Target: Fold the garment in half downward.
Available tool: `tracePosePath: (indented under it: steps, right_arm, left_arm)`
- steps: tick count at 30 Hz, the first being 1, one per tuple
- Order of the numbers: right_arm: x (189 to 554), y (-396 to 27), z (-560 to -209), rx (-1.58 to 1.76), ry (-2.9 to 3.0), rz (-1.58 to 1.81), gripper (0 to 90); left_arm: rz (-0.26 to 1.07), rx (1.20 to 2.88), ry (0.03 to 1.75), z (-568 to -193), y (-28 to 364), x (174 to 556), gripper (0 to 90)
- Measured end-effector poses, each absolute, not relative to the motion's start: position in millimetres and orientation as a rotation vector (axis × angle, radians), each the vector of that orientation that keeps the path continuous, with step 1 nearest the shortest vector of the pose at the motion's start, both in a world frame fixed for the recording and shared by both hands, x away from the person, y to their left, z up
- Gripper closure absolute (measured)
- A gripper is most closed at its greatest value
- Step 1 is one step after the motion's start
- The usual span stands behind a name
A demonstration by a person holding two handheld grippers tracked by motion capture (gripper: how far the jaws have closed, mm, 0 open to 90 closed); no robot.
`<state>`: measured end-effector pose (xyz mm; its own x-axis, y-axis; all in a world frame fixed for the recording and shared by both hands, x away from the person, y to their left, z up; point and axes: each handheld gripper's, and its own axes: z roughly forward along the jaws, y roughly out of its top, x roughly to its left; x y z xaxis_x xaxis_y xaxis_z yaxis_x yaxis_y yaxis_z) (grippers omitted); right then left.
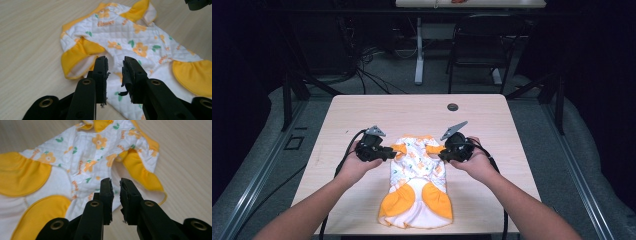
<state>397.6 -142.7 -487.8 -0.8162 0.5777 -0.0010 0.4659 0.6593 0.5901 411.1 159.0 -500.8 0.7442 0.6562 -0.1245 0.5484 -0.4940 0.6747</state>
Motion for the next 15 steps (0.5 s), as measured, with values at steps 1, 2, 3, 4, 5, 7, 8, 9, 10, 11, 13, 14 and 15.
tracePosePath:
  steps: [1, 2, 3, 4, 5, 7, 8, 9, 10, 11, 13, 14, 15]
  right_arm:
    - [402.7, -142.1, -490.2, 0.869, 2.675, 0.891, 79.7]
    - [407.0, -141.7, -492.5, 0.88, 2.684, 0.887, 79.8]
    - [410.4, -140.2, -496.2, 0.888, 2.678, 0.891, 79.8]
    - [414.1, -139.0, -498.7, 0.871, 2.682, 0.867, 79.9]
    - [417.2, -137.8, -500.9, 0.87, 2.686, 0.847, 79.9]
    - [424.4, -135.4, -504.8, 0.881, 2.69, 0.832, 79.5]
    - [428.0, -133.9, -506.4, 0.885, 2.687, 0.836, 79.3]
    - [431.9, -132.7, -507.6, 0.883, 2.682, 0.84, 79.1]
    - [435.2, -131.2, -507.9, 0.892, 2.676, 0.84, 78.9]
    - [438.4, -130.3, -508.0, 0.898, 2.666, 0.853, 78.8]
    - [446.6, -127.9, -507.9, 0.899, 2.677, 0.848, 78.4]
    - [448.9, -126.6, -509.0, 0.904, 2.663, 0.853, 78.3]
    - [453.0, -125.9, -509.0, 0.901, 2.666, 0.841, 78.2]
  left_arm:
    - [0.201, 2.219, 0.902, -500.9, 157.9, 415.0, 72.6]
    - [0.206, 2.234, 0.894, -500.6, 157.3, 419.2, 72.6]
    - [0.224, 2.228, 0.9, -501.7, 155.7, 422.5, 72.6]
    - [0.234, 2.235, 0.901, -502.0, 154.9, 426.1, 72.6]
    - [0.238, 2.234, 0.904, -503.0, 154.0, 429.7, 72.6]
    - [0.249, 2.235, 0.913, -505.2, 153.3, 437.1, 72.5]
    - [0.248, 2.241, 0.917, -506.5, 153.3, 441.0, 72.5]
    - [0.247, 2.243, 0.919, -508.2, 153.0, 444.6, 72.5]
    - [0.25, 2.244, 0.931, -509.7, 152.3, 447.7, 72.5]
    - [0.244, 2.241, 0.935, -511.4, 151.9, 451.2, 72.5]
    - [0.25, 2.24, 0.943, -514.3, 151.3, 457.8, 72.5]
    - [0.245, 2.237, 0.949, -515.4, 151.2, 460.9, 72.5]
    - [0.241, 2.233, 0.952, -516.4, 150.9, 463.0, 72.3]
